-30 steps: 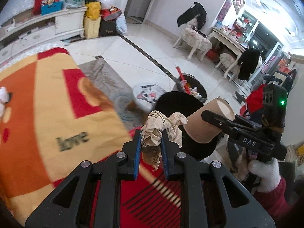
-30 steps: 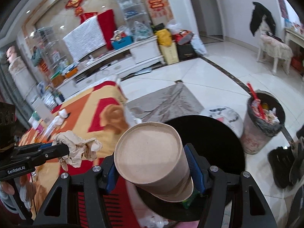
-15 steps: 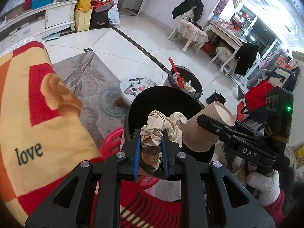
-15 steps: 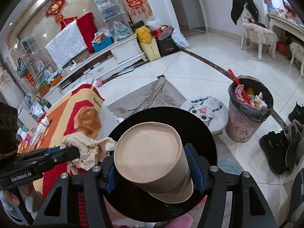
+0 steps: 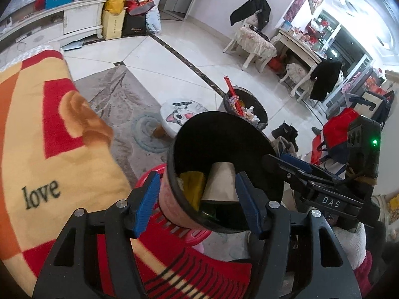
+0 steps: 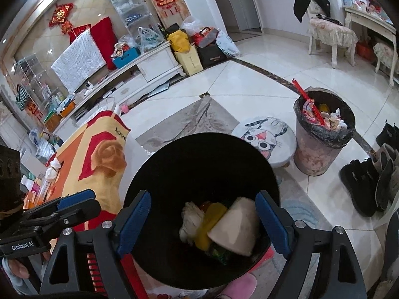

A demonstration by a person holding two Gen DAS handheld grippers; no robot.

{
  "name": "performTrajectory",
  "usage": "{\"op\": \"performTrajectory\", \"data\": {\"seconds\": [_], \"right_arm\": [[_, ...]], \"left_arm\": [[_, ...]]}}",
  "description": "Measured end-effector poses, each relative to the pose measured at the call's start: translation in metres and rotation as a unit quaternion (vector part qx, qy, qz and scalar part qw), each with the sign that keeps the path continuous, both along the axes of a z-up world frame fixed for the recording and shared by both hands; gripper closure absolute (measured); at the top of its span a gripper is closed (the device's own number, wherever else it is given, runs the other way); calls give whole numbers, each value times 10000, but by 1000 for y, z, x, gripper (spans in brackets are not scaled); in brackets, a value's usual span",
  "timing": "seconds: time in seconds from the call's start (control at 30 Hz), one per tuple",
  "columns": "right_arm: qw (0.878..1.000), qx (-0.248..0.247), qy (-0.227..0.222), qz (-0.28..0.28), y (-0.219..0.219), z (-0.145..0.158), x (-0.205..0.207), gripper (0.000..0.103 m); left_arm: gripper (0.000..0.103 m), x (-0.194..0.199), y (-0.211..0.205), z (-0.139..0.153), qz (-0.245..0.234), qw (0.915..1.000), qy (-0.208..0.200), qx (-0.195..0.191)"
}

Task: Collect trash
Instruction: 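Open both tools to drop the paper and cup into the bin, then move both empty tools back toward the table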

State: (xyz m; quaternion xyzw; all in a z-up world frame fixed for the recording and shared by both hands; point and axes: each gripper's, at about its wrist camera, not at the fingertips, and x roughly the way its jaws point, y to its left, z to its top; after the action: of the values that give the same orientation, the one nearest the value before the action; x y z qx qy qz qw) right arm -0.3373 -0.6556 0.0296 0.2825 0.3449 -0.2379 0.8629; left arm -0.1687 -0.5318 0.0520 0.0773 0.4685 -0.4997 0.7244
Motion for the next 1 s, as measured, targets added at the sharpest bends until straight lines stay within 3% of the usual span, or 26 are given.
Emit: {"op": "performTrajectory", "data": {"seconds": [0.43, 1.0], "right_arm": [[9995, 24, 134, 289, 35, 0, 18, 19], [9967, -203, 260, 737, 96, 5, 61, 19]], "left_arm": [[42, 2, 45, 13, 644, 9974, -302, 117], [42, 20, 115, 13, 1380, 9898, -328, 135]]}}
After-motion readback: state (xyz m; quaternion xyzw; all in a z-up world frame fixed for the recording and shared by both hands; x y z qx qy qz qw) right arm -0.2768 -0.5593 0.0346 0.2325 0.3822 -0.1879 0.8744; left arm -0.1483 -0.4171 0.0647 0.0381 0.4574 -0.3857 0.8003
